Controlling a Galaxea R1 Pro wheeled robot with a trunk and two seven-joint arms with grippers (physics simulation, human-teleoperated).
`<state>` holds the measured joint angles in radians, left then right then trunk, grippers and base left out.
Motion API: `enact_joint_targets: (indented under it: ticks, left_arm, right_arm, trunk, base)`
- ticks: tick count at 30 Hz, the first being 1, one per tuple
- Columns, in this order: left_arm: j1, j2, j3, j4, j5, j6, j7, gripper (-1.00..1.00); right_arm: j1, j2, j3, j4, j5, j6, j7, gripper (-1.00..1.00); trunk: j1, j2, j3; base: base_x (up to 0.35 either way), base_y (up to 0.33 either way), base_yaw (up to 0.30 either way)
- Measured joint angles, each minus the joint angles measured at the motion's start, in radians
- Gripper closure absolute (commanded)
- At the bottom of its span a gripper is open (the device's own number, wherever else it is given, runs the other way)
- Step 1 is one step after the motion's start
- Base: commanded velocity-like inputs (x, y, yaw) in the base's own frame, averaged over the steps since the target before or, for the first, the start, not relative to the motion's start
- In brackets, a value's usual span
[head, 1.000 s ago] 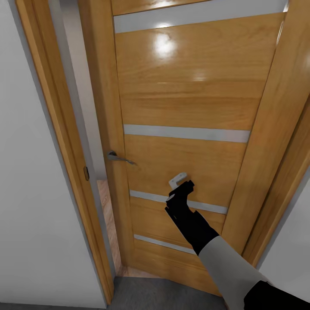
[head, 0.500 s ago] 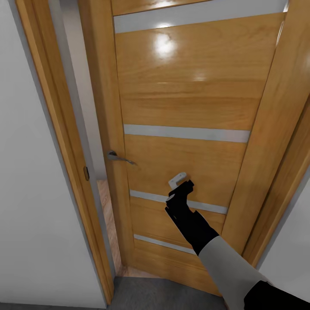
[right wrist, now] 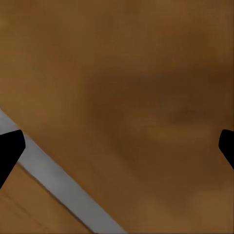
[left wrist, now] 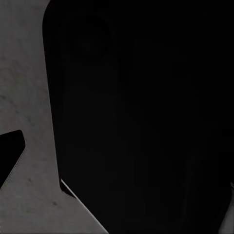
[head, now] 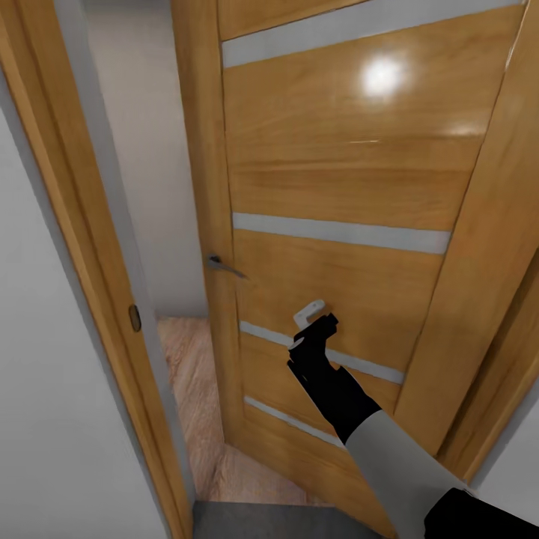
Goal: Move the two storage containers from the living room to the garage. In the garage, place one container on the floor and stack the other container on top of it (either order is fine).
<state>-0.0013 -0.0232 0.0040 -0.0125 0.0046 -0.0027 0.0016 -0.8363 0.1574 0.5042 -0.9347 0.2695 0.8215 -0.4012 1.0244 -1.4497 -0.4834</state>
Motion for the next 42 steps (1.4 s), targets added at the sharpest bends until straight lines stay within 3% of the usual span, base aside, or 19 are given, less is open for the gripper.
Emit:
enact_joint_targets:
  ticks: [11, 17, 18, 25, 27, 31, 34, 42]
  left_arm:
    - [0.0, -0.001, -0.001, 0.0, 0.0, -0.002, 0.0, -1.0]
    - [0.0, -0.001, -0.001, 0.0, 0.0, -0.001, 0.0, -1.0]
    - [0.0, -0.001, -0.002, 0.0, 0.0, -0.001, 0.0, -1.0]
    - [0.0, -0.001, -0.003, 0.0, 0.0, -0.002, 0.0, -1.0]
    - [0.0, -0.001, -0.003, 0.0, -0.001, -0.002, 0.0, -1.0]
    - [0.0, -0.002, -0.002, 0.0, -0.002, -0.002, 0.0, -1.0]
    - [0.0, -0.002, -0.003, 0.0, -0.002, -0.002, 0.0, -1.0]
    - [0.0, -0.003, -0.003, 0.0, -0.003, -0.003, 0.0, -1.0]
  right_arm:
    - [0.0, -0.003, 0.001, 0.004, 0.0, 0.007, -0.01, -1.0]
    - [-0.028, -0.006, -0.001, 0.027, -0.049, -0.003, -0.042, -1.0]
    - [-0.038, -0.007, -0.002, 0.032, -0.02, 0.004, -0.046, -1.0]
    - [-0.056, -0.04, 0.011, 0.051, -0.028, -0.01, -0.036, -1.0]
    - [-0.078, -0.047, 0.005, 0.078, -0.057, -0.013, -0.039, -1.0]
    - [-0.112, -0.074, 0.005, 0.135, -0.155, -0.05, -0.045, -1.0]
    - [-0.119, -0.088, 0.003, 0.148, -0.181, -0.061, -0.048, -1.0]
    - [-0.19, -0.088, -0.002, 0.281, -0.203, -0.106, -0.047, -1.0]
  trunk:
    - [0.001, 0.0, 0.0]
    - [0.001, 0.0, 0.0]
    - [0.001, 0.0, 0.0]
    - [0.001, 0.0, 0.0]
    - [0.001, 0.0, 0.0]
    - [0.001, 0.0, 0.0]
    - [0.001, 0.0, 0.0]
    - [0.001, 0.0, 0.0]
  base:
    - [0.113, 0.0, 0.0]
    - [0.0, 0.0, 0.0]
    - [0.0, 0.0, 0.0]
    - [0.0, 0.0, 0.0]
    - [0.0, 0.0, 0.0]
    - [0.0, 0.0, 0.0]
    - [0.0, 0.0, 0.0]
    - [0.0, 0.0, 0.0]
